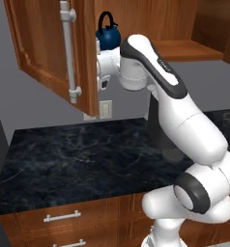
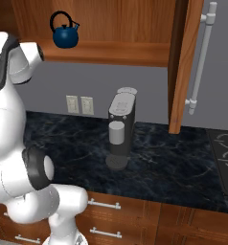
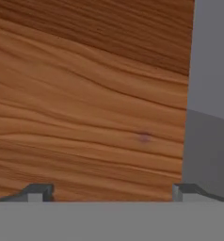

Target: Open the cabinet, pick the kettle from the cabinet, and place it in the sink.

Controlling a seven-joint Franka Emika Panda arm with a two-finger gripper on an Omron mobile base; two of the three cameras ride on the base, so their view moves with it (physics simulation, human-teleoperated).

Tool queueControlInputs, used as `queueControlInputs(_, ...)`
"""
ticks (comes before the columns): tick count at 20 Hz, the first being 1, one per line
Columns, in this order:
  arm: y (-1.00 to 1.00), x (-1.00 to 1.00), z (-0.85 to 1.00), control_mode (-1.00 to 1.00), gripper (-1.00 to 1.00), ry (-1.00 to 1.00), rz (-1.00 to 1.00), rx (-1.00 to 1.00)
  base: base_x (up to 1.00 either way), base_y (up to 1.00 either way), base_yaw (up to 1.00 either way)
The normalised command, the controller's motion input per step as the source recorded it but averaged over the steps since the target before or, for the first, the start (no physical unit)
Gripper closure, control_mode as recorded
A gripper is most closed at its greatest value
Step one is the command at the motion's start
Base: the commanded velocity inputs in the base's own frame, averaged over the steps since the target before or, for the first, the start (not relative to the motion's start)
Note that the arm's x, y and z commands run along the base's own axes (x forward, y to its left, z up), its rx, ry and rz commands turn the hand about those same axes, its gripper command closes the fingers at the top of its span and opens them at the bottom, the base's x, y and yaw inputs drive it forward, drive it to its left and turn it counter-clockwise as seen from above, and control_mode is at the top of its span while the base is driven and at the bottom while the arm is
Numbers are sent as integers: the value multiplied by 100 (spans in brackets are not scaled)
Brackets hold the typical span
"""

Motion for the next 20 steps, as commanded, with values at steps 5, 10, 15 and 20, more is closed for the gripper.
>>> queueControlInputs(5,58,-13,-6,-100,-100,0,19,0,0,0,0)
queueControlInputs(10,54,-2,-6,-100,-100,-14,7,0,0,0,0)
queueControlInputs(15,52,-1,-8,-100,-100,-21,0,-3,0,0,0)
queueControlInputs(20,23,0,-6,-100,-100,-15,0,-6,0,0,0)
